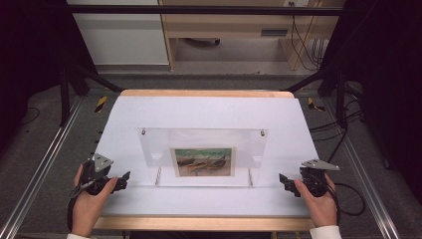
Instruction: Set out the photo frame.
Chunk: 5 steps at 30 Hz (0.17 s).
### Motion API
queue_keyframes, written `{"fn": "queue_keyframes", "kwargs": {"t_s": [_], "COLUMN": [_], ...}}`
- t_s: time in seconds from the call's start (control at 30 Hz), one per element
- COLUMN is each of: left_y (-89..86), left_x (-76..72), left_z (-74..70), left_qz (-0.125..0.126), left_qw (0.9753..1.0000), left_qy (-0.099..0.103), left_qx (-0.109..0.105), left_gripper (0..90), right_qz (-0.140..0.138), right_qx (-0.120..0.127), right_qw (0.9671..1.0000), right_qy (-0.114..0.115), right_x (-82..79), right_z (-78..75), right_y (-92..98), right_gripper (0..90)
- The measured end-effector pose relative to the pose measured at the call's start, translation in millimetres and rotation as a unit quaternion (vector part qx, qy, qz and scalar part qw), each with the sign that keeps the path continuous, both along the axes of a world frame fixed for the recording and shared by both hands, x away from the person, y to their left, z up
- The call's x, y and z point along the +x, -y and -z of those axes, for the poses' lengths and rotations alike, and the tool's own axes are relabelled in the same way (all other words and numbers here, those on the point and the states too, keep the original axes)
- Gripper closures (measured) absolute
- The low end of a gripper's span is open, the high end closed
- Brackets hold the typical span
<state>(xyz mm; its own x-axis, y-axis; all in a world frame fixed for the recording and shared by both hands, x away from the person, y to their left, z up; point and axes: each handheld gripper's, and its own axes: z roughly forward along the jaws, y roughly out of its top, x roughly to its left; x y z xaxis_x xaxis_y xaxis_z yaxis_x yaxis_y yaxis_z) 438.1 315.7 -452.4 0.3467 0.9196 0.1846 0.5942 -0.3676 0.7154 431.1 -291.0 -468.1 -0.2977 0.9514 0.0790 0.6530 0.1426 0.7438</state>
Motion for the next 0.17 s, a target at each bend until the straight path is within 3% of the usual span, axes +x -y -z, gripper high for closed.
{"fn": "queue_keyframes", "kwargs": {"t_s": [0.07,0.17], "left_y": [0.1,-0.3], "left_x": [-0.5,0.0], "left_z": [0.1,-0.1], "left_qz": [-0.002,-0.003], "left_qw": [1.0,1.0], "left_qy": [0.005,0.009], "left_qx": [0.002,-0.001], "left_gripper": [8.3,8.3], "right_qz": [0.003,0.006], "right_qx": [-0.023,-0.026], "right_qw": [0.9997,0.9996], "right_qy": [-0.01,-0.004], "right_x": [0.4,0.2], "right_z": [2.4,1.8], "right_y": [-1.1,-0.2], "right_gripper": [15.8,15.8]}}
